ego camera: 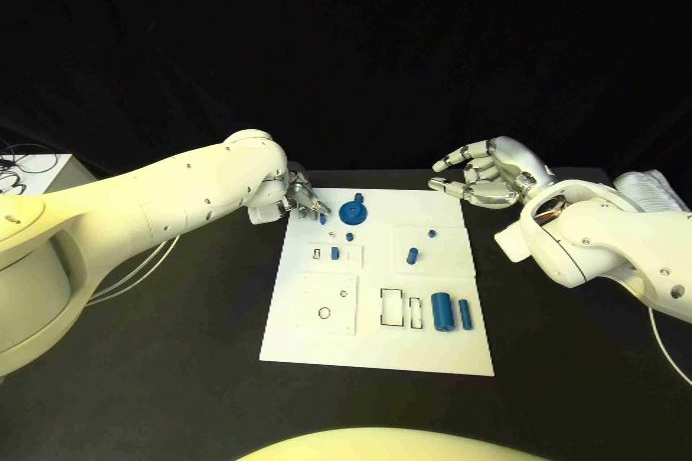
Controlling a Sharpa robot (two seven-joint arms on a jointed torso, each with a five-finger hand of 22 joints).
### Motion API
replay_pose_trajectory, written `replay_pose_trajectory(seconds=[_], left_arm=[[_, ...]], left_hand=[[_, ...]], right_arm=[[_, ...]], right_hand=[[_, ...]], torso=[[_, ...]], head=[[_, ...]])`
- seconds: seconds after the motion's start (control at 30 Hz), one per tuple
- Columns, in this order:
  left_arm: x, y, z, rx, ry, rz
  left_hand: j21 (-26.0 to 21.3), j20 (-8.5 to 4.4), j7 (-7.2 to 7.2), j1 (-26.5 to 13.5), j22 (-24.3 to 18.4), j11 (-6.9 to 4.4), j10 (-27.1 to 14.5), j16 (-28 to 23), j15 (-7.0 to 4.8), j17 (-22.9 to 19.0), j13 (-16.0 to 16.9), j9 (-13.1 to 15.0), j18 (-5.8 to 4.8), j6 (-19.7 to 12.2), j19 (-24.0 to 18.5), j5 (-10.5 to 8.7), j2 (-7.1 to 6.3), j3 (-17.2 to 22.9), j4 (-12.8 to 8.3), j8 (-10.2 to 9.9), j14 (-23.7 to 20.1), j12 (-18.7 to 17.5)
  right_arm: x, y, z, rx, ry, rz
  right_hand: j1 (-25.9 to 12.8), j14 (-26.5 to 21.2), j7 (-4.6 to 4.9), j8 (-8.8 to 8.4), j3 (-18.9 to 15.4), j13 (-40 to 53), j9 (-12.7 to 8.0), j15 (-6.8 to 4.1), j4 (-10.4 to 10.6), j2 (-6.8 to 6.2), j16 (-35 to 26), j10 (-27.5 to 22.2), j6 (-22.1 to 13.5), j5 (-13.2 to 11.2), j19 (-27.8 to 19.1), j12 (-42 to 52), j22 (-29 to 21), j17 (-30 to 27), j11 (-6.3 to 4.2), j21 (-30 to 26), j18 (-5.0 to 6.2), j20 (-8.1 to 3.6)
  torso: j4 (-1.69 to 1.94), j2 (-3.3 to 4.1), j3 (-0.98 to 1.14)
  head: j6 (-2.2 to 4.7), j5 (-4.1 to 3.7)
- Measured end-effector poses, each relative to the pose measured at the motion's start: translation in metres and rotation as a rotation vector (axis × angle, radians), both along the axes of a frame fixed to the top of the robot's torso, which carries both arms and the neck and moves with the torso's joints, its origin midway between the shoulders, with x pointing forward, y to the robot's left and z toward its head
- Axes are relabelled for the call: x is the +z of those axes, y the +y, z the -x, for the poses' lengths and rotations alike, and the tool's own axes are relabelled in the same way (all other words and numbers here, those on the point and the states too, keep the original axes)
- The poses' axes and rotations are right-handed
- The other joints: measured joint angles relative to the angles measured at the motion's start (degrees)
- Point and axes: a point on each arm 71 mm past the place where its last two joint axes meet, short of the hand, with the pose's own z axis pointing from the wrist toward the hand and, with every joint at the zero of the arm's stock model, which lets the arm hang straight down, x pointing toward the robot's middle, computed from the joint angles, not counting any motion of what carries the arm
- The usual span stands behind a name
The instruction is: Assemble the parts on the task board
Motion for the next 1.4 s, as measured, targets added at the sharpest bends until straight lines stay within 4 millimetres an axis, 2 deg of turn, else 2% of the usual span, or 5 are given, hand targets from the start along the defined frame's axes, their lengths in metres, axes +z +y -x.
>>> replay_pose_trajectory(seconds=[0.37, 0.87, 0.93, 1.2, 1.4], left_arm=[[0.000, 0.001, 0.000, 0.006, 0.003, 0.010], [-0.001, 0.000, 0.001, 0.007, 0.028, 0.047], [-0.002, 0.001, 0.001, 0.007, 0.030, 0.051], [-0.001, 0.005, 0.003, 0.009, 0.029, 0.064], [0.002, 0.008, 0.010, 0.002, 0.013, 0.087]], left_hand=[[0.2, 0.00, 0.00, 2.0, 0.2, -0.09, 0.1, 0.2, 0.00, 0.0, 0.1, -0.4, 0.00, 0.0, 0.0, 0.00, 1.37, 0.9, -0.2, 0.0, 0.0, 0.0], [0.2, 0.00, -0.18, 10.4, 0.7, -0.59, 0.2, 0.5, 0.00, 0.0, -0.3, -0.9, 0.00, 0.2, 0.0, -0.16, 2.16, 6.2, -2.2, -0.2, 0.0, 0.0], [0.5, -0.12, -0.06, 11.5, 0.9, -0.56, 0.2, 0.5, 0.00, 0.0, -0.5, -0.9, 0.00, 0.1, 0.1, -0.34, 1.82, 8.2, -2.7, 0.1, 0.0, 0.0], [0.9, -0.01, -0.08, 13.0, 1.7, -0.76, 1.1, 1.1, 0.00, 0.0, -0.3, -0.9, 0.00, -0.3, 0.4, -0.07, 0.92, 10.4, -0.5, 2.0, 0.0, 0.0], [2.3, -0.48, -0.67, 11.2, 3.5, -1.10, 3.6, 1.9, 0.00, 0.0, 1.7, -0.8, -0.01, 0.9, 1.9, 0.64, -2.10, 11.7, 0.8, 3.0, 0.0, 1.4]], right_arm=[[0.000, 0.000, 0.000, 0.000, 0.000, 0.000], [0.000, 0.001, 0.000, 0.002, 0.001, 0.000], [0.000, 0.001, 0.000, 0.002, 0.001, 0.000], [0.000, 0.001, 0.000, 0.003, 0.001, 0.000], [0.000, 0.000, -0.001, 0.000, 0.001, 0.001]], right_hand=[[0.0, 0.0, 0.00, 0.00, 0.0, 0.0, 0.0, 0.00, 0.0, 0.00, 0.0, 0.0, 0.0, 0.0, 0.0, 0.0, 0.0, 0.0, 0.00, 0.0, 0.00, 0.00], [0.0, 0.0, 0.00, 0.00, 0.0, 0.0, 0.0, 0.00, 0.0, 0.00, 0.0, 0.0, 0.0, 0.0, 0.0, 0.0, 0.0, 0.0, 0.00, 0.0, 0.00, 0.00], [0.0, 0.0, 0.00, 0.00, 0.0, 0.0, 0.0, 0.00, 0.0, 0.00, 0.0, 0.0, 0.0, 0.0, 0.0, 0.0, 0.0, 0.0, 0.00, 0.0, 0.00, 0.00], [0.0, 0.0, 0.00, 0.24, 0.0, 0.0, 0.1, 0.00, 0.0, 0.00, 0.0, 0.0, 0.0, 0.0, 0.0, 0.0, 0.0, 0.0, 0.00, 0.0, 0.00, 0.00], [0.0, 0.0, 0.00, 0.24, 0.0, 0.0, 0.1, 0.00, 0.0, 0.00, 0.0, 0.0, 0.0, 0.0, 0.0, 0.0, 0.0, 0.0, 0.00, 0.0, 0.00, 0.00]], torso=[[0.03, -0.02, -0.01], [0.02, -0.07, 0.03], [0.03, -0.07, 0.03], [0.09, -0.07, 0.03], [0.14, -0.10, -0.01]], head=[[-0.23, -0.10], [-0.31, -0.09], [-0.31, -0.08], [-0.29, -0.08], [-0.27, 0.03]])
